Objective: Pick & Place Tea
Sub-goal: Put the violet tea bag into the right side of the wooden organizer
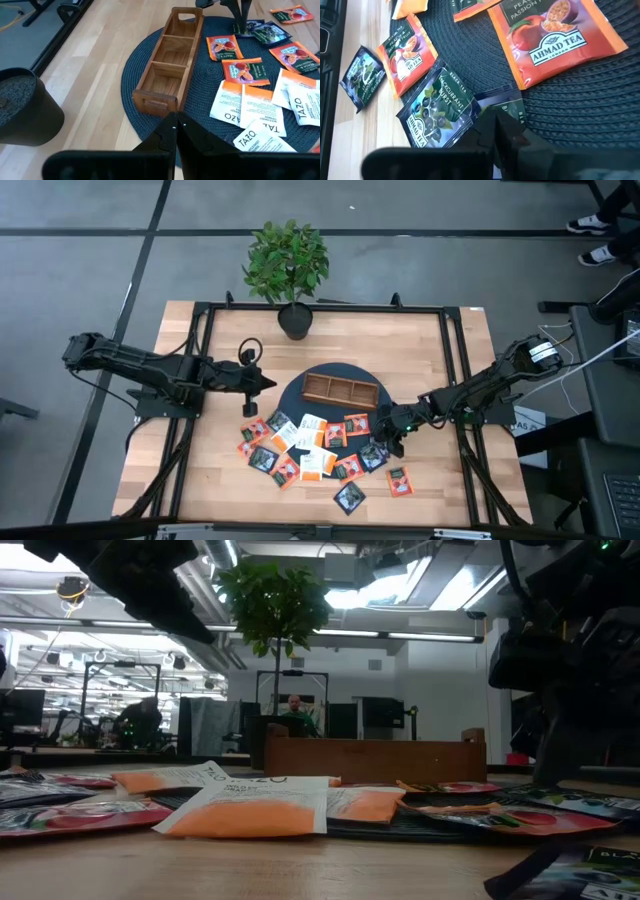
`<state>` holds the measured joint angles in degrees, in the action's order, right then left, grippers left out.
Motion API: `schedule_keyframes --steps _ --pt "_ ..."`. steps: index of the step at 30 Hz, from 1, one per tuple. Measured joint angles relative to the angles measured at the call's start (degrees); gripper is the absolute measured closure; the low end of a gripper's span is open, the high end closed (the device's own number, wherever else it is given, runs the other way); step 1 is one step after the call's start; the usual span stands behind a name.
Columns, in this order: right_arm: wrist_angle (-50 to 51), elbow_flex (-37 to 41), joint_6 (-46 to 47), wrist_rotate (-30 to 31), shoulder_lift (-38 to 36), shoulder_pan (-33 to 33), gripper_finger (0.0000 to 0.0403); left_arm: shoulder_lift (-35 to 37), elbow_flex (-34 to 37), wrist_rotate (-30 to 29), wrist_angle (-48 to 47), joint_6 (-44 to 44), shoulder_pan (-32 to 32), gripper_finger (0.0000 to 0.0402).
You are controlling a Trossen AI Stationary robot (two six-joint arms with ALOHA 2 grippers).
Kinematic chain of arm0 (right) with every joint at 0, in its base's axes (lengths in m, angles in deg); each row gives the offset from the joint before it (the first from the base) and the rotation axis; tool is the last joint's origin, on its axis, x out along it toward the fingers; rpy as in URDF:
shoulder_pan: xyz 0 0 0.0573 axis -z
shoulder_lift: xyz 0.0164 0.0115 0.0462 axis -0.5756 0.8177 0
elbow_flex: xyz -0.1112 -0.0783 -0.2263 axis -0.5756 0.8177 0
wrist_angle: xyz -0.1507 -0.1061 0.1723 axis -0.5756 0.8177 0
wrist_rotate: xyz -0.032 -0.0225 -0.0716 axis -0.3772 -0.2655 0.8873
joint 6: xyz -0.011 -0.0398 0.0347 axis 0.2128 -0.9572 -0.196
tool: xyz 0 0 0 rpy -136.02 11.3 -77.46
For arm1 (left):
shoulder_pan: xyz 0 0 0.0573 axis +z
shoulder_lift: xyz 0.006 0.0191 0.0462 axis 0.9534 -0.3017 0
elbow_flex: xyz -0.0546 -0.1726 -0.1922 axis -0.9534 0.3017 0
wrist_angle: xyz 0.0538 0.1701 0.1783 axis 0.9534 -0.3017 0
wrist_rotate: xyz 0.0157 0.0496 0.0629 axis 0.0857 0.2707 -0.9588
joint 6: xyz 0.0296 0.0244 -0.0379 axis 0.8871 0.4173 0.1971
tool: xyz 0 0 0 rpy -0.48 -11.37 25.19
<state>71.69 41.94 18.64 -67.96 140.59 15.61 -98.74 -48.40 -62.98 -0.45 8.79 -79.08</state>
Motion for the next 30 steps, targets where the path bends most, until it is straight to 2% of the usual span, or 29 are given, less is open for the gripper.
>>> schedule_keyframes --steps 6,13,20,24,30 --pt "-0.22 0.00 -0.37 -0.02 -0.47 0.00 0.0379 0.02 0.00 0.05 -0.04 0.00 0.00 0.0398" --pt "0.35 -0.04 -1.68 -0.04 -5.30 0.00 0.0378 0.02 0.00 0.07 -0.04 0.00 0.01 0.0398" --pt "-0.61 -0.04 -1.41 -0.14 -5.31 -1.08 0.0373 0.02 0.00 0.05 -0.06 -0.02 -0.01 0.0398" --pt "-1.53 -0.04 -0.16 -0.10 -5.29 -1.65 0.0344 0.02 0.00 0.00 -0.06 -0.02 0.01 0.0398" --pt "-2.67 -0.04 -0.18 0.03 -4.79 -2.22 0.0266 0.00 0.00 -0.10 -0.06 -0.02 -0.01 0.0398"
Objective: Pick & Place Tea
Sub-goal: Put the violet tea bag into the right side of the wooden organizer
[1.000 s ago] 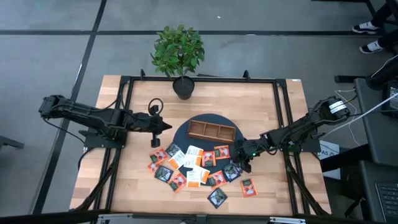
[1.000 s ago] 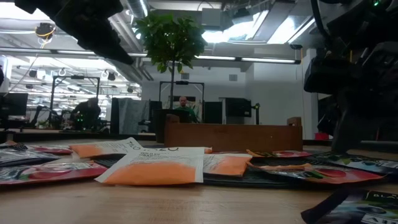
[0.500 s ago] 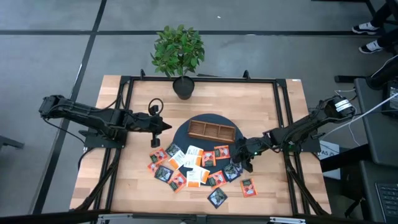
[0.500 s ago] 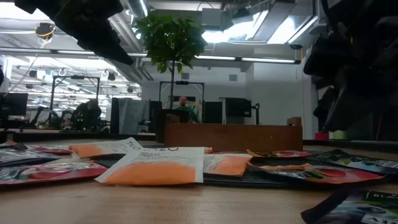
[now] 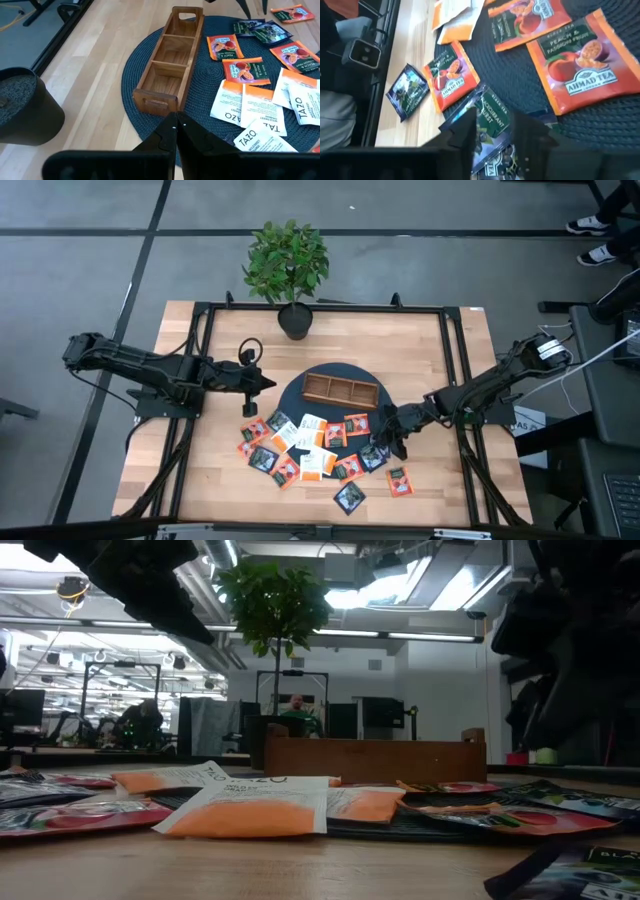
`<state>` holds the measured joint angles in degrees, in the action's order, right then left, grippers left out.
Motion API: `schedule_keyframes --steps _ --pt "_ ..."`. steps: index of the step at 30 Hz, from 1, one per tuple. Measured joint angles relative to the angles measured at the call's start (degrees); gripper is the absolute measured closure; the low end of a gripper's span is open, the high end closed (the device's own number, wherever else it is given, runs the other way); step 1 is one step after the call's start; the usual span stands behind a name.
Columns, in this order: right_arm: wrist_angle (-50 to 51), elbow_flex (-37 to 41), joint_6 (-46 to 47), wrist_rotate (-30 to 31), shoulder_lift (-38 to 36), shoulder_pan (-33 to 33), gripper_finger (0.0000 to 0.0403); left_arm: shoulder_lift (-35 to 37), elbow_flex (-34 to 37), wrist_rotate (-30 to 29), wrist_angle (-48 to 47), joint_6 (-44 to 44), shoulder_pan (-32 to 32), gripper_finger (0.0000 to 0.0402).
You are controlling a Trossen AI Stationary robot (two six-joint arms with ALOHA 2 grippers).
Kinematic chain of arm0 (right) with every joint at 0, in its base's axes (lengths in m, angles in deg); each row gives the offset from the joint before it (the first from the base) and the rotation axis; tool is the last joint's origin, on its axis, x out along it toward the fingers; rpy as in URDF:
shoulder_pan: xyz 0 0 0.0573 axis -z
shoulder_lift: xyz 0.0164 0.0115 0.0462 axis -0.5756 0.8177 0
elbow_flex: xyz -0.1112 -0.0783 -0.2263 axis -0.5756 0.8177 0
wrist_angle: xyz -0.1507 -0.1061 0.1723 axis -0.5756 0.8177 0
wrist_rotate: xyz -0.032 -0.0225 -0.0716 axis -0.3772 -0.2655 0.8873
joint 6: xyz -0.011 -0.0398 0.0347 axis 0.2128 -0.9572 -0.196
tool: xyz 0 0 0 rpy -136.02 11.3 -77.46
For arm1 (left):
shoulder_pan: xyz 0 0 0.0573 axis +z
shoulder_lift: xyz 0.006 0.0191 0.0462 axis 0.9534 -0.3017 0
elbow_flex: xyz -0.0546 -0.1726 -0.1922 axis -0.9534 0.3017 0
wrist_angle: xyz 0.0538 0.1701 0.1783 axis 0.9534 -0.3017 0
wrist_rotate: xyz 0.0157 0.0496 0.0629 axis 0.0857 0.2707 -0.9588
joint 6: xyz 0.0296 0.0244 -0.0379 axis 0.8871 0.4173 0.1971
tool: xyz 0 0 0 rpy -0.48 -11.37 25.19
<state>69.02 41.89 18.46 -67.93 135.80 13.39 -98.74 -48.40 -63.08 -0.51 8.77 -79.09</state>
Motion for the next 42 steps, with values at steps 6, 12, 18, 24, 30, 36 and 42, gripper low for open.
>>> schedule_keyframes --steps 6,12,18,24,30,36,42 --pt "0.73 0.02 -0.03 0.00 0.44 -0.23 0.0187 0.01 0.00 0.00 0.00 0.00 0.01 0.0398" --pt "0.35 0.02 -1.17 1.85 1.49 -1.13 0.0147 0.02 0.00 0.00 0.01 0.00 0.02 0.0398" --pt "-2.73 0.04 -1.50 3.48 6.12 -1.95 0.0142 0.02 0.00 0.04 0.02 0.00 0.00 0.0398" --pt "-5.62 0.04 -1.55 4.06 8.84 -2.05 0.0142 0.02 0.00 0.07 0.11 0.00 0.00 0.0398" --pt "-8.26 0.00 -1.55 4.13 10.76 -2.88 0.0142 0.01 0.00 0.14 0.09 0.00 0.01 0.0398" --pt "-9.03 0.00 -1.79 4.09 11.19 -3.09 0.0142 0.01 0.00 0.15 0.09 0.00 0.02 0.0398" --pt "-6.84 -0.15 -2.96 5.02 11.37 -3.09 0.0142 0.02 0.00 0.15 0.07 0.00 0.02 0.0398"
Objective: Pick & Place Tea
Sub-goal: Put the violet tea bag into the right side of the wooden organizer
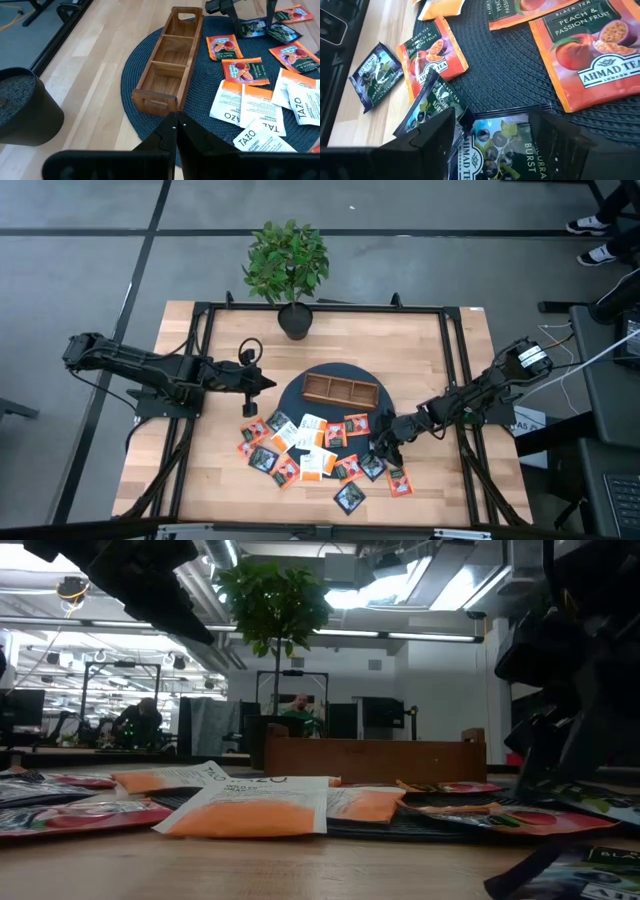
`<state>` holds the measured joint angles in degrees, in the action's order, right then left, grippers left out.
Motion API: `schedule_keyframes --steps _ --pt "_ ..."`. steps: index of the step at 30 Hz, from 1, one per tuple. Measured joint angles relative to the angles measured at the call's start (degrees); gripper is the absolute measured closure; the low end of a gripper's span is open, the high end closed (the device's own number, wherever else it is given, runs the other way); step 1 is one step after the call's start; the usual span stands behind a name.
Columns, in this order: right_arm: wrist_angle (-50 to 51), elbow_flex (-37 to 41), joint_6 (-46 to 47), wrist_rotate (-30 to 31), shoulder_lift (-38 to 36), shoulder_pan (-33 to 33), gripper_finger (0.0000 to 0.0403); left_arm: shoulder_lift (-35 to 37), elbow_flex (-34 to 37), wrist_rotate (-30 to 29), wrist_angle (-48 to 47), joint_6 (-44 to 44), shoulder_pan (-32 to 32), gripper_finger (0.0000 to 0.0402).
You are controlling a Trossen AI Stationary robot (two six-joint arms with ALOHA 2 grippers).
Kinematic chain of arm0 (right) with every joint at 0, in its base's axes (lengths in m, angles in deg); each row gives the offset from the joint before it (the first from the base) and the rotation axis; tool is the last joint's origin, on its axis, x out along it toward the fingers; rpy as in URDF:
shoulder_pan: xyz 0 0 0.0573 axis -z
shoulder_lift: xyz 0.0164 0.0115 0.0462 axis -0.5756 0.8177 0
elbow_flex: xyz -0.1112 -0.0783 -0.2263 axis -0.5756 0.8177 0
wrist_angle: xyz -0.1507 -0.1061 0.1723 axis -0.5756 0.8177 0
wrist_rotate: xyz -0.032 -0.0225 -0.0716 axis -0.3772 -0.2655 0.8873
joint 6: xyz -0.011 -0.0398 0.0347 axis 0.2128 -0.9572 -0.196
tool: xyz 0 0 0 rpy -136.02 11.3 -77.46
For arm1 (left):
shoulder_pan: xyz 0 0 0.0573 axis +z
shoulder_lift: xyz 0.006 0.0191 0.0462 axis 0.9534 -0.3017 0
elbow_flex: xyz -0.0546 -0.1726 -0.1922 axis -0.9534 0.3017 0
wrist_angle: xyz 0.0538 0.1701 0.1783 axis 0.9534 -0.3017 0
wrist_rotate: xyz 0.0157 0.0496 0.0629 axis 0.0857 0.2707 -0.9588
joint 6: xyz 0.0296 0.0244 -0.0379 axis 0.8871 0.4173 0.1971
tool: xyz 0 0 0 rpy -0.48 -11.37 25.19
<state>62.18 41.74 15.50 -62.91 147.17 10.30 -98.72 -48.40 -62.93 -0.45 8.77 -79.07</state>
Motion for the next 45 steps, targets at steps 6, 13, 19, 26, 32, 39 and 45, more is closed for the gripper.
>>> schedule_keyframes --steps 6,13,19,26,32,39,45 --pt "0.26 -0.02 -1.01 2.15 0.65 -0.02 0.0142 0.00 0.00 0.00 -0.02 0.00 -0.01 0.0398" --pt "1.39 0.02 -4.98 6.39 0.72 0.02 0.0142 0.00 0.00 0.00 -0.04 0.00 -0.01 0.0398" --pt "1.81 0.22 -4.75 6.65 -0.63 0.05 0.0142 0.00 0.00 0.00 -0.04 0.00 0.00 0.0398" --pt "6.00 0.35 -5.91 9.34 -5.11 0.09 0.0142 0.00 0.00 0.00 -0.05 0.00 0.00 0.0398" --pt "7.96 0.33 -6.04 10.50 -7.21 0.09 0.0142 0.00 0.00 0.00 -0.02 -0.20 0.00 0.0398" --pt "8.76 0.31 -5.46 9.02 -10.60 0.07 0.0142 -0.01 0.00 0.00 0.34 -0.47 0.00 0.0398" --pt "13.74 0.26 -0.08 5.67 -12.60 0.02 0.0142 -0.04 0.00 0.02 0.37 -1.95 -0.02 0.0398"
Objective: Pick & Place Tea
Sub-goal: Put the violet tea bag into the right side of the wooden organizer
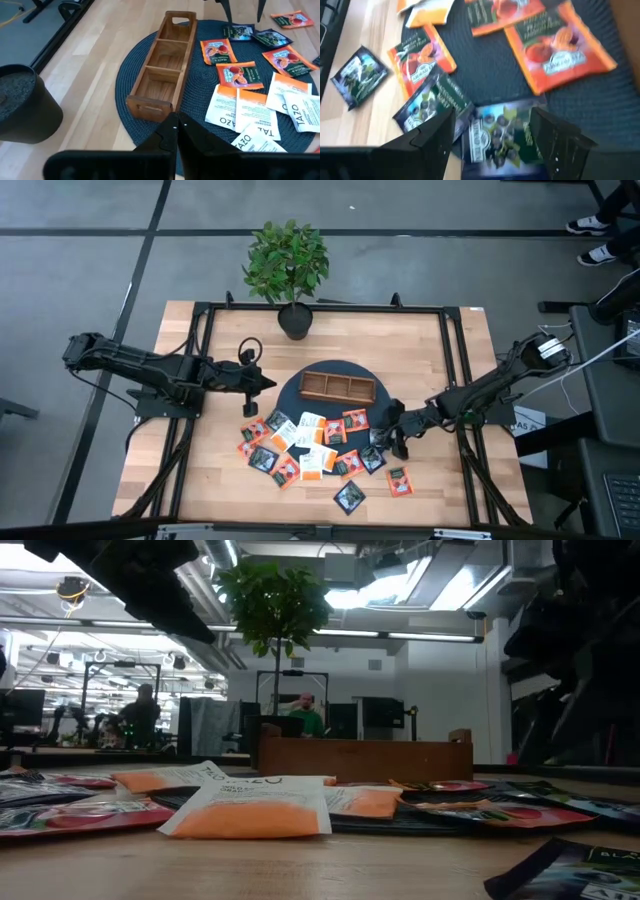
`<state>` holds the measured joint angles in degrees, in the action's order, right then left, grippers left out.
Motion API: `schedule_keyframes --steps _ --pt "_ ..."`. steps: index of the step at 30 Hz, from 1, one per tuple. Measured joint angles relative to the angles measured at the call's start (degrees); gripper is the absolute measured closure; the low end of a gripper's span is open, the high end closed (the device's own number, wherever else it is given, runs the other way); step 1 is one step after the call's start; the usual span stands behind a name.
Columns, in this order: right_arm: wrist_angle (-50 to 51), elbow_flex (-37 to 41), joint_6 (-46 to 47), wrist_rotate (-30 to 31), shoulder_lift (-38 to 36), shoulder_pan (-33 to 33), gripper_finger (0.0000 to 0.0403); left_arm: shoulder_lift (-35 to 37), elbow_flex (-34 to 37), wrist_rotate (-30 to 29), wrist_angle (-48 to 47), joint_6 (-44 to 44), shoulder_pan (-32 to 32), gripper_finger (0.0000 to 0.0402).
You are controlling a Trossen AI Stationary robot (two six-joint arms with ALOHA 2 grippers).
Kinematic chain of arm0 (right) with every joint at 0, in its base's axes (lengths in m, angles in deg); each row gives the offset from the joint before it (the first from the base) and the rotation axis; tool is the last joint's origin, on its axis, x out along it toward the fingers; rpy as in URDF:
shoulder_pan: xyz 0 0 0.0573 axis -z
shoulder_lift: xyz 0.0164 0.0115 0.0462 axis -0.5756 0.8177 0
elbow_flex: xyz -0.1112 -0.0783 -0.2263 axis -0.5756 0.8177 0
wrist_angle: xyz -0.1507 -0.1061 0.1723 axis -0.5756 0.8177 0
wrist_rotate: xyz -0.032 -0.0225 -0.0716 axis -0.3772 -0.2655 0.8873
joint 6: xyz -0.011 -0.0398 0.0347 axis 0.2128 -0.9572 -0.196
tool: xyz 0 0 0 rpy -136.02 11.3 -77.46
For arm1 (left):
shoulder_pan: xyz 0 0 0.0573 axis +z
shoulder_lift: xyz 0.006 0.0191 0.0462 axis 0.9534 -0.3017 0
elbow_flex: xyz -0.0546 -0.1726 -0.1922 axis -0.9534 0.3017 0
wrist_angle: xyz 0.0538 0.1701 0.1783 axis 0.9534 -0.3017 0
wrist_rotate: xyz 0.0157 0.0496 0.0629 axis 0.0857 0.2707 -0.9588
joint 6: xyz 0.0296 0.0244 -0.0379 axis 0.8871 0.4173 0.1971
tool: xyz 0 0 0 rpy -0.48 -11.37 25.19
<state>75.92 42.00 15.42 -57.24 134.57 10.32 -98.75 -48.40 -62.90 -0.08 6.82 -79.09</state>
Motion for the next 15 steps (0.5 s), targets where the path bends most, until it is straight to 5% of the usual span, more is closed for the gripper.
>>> schedule_keyframes --steps 7,15 --pt "-1.09 -0.07 0.13 -2.80 -1.16 0.00 0.0142 -5.02 0.00 3.89 6.35 -1.29 -0.01 0.0398" --pt "-0.89 -0.07 0.11 -4.39 -1.15 0.00 0.0142 -15.66 0.00 8.17 24.32 -1.01 0.01 0.0398"
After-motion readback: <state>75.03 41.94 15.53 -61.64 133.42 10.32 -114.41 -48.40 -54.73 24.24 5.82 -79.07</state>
